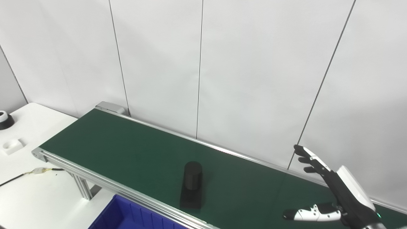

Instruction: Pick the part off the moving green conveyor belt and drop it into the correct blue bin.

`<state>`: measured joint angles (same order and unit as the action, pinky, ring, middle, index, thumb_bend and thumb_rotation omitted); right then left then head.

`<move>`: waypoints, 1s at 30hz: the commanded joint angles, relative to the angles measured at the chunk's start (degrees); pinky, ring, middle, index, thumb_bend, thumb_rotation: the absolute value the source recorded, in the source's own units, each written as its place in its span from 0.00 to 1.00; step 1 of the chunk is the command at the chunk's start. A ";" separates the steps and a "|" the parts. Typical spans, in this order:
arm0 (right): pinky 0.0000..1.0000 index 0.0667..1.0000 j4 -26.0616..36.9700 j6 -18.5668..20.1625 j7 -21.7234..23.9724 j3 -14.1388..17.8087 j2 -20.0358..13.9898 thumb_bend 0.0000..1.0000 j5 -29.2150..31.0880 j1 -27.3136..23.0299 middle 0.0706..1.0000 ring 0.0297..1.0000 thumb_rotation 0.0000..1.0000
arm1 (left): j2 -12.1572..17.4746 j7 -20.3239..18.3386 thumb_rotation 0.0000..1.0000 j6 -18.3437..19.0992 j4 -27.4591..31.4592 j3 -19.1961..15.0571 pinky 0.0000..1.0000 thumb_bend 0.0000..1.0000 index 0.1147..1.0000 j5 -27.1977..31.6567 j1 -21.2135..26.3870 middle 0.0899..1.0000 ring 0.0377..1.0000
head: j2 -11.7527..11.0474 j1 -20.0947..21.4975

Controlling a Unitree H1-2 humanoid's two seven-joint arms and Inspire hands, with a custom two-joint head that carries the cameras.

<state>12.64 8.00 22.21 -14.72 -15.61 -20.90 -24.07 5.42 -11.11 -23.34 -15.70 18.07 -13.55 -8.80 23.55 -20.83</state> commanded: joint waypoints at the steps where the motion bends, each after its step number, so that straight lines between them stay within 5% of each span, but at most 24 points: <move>1: 0.79 0.95 0.35 0.16 0.13 -0.18 -0.04 0.92 -0.53 -3.07 0.93 0.88 0.37 | -0.55 0.45 0.20 -1.56 0.81 0.29 0.73 0.94 0.75 0.23 0.97 0.77 0.76 | 0.14 -0.08; 30: 0.75 0.96 -7.94 3.99 1.31 -6.11 5.16 0.91 -8.04 -8.80 0.92 0.86 0.38 | -1.06 1.44 0.24 -2.88 -2.43 0.85 0.73 0.95 0.76 0.46 3.14 0.76 0.76 | -0.09 0.58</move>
<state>4.04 11.61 24.34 -20.93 -11.10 -28.58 -29.96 5.01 -9.90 -24.63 -18.72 18.59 -13.36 -6.51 23.38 -20.21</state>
